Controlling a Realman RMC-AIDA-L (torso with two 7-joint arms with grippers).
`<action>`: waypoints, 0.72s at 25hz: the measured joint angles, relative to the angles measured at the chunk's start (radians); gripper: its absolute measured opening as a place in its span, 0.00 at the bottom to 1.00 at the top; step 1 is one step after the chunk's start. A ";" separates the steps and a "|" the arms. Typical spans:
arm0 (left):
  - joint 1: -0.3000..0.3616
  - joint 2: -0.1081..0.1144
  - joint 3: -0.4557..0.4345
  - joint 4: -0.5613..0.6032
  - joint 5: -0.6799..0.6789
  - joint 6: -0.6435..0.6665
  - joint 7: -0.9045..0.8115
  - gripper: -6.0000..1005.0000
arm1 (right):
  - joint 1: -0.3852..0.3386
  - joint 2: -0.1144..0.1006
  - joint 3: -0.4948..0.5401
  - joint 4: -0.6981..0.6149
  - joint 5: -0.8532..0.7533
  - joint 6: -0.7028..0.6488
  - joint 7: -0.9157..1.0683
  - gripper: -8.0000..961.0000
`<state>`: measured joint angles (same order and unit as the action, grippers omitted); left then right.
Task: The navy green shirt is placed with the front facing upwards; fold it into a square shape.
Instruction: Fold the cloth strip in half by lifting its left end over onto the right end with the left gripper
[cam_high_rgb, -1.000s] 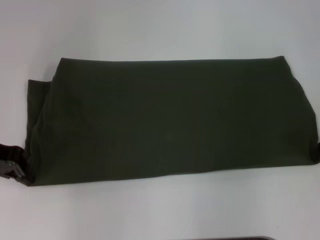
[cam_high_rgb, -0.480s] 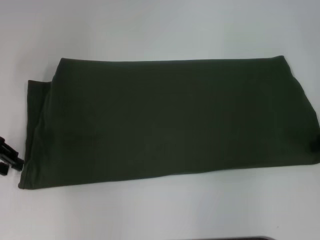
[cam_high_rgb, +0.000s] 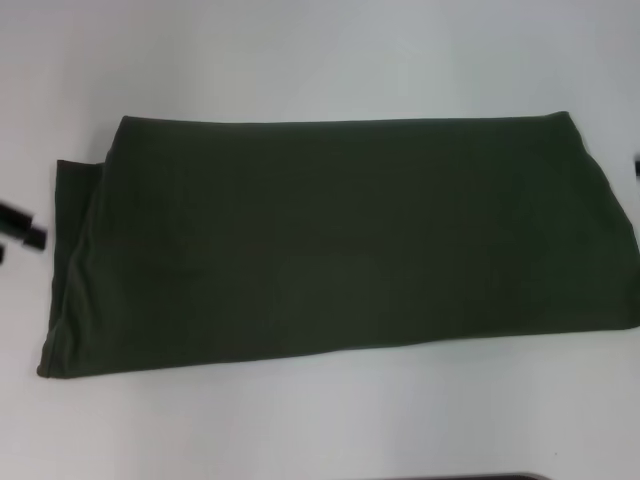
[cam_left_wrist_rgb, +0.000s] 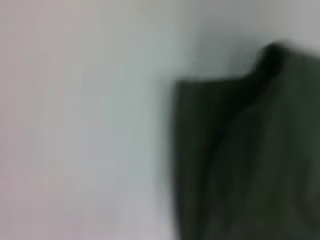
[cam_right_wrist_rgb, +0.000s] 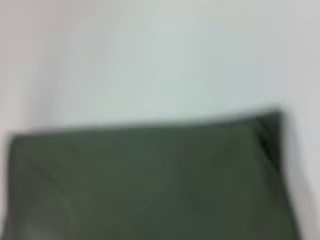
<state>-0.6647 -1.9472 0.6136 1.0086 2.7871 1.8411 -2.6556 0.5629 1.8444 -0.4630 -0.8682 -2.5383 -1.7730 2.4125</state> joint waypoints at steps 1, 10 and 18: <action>-0.009 0.001 -0.006 -0.010 -0.037 -0.003 0.011 0.61 | -0.003 -0.003 0.013 0.006 0.059 0.001 -0.017 0.64; -0.062 -0.030 -0.013 -0.146 -0.294 -0.076 0.092 0.61 | 0.004 0.003 0.046 0.198 0.359 0.086 -0.144 0.78; -0.041 -0.053 -0.028 -0.202 -0.370 -0.195 0.103 0.61 | -0.031 0.059 0.060 0.216 0.466 0.101 -0.229 0.79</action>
<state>-0.7058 -1.9997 0.5858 0.8069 2.4176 1.6460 -2.5524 0.5319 1.9034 -0.4030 -0.6525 -2.0725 -1.6718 2.1834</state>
